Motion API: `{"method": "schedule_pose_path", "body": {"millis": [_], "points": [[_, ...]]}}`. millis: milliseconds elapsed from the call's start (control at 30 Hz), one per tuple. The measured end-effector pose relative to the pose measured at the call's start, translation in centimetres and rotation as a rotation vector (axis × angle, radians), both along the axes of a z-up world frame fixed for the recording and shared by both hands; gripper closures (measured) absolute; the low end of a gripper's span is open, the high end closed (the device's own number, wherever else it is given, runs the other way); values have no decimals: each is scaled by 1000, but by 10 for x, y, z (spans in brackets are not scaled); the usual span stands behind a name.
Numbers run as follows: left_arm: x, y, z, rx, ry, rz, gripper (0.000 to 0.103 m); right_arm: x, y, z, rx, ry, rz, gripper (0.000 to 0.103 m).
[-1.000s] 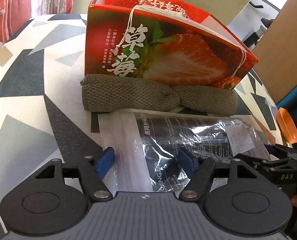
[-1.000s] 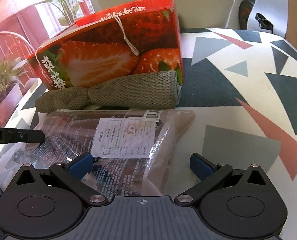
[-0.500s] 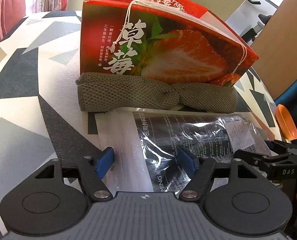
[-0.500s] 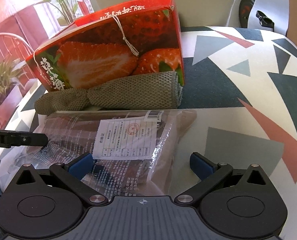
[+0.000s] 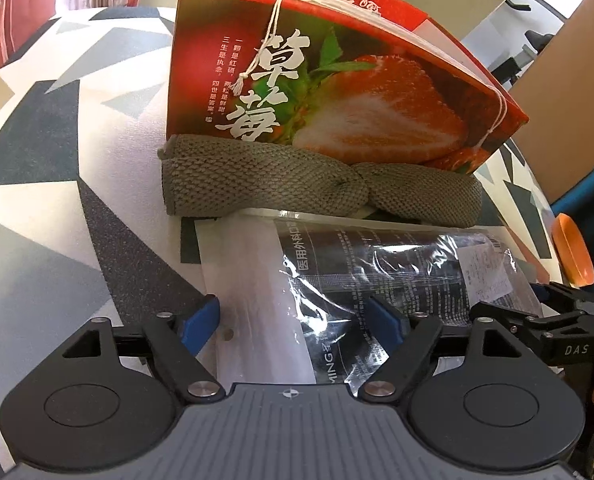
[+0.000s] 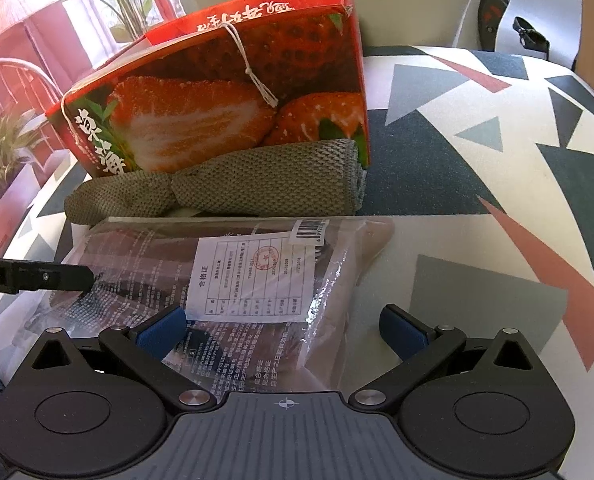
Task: Organize soft objects
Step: 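Close the left tool on the clear plastic bag while the right tool grips its other end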
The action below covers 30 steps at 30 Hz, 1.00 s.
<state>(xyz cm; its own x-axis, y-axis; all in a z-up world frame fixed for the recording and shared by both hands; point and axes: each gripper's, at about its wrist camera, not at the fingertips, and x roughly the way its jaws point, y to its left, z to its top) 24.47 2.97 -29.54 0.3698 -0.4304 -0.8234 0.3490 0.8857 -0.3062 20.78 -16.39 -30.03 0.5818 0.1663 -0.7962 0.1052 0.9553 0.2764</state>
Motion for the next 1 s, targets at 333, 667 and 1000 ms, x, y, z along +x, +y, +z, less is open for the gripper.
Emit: {"method": "schedule_pose_path", "body": {"millis": [333,667,1000], "points": [[19,-5,1,11,62,-33,21,13,-2,3,9,54,33,0],[21,-17,4,28,63,-69,24,29,-3,5,3,89,151,1],[17,-19,18,41,27,-108,29,34,7,23,-90,47,285,27]]}}
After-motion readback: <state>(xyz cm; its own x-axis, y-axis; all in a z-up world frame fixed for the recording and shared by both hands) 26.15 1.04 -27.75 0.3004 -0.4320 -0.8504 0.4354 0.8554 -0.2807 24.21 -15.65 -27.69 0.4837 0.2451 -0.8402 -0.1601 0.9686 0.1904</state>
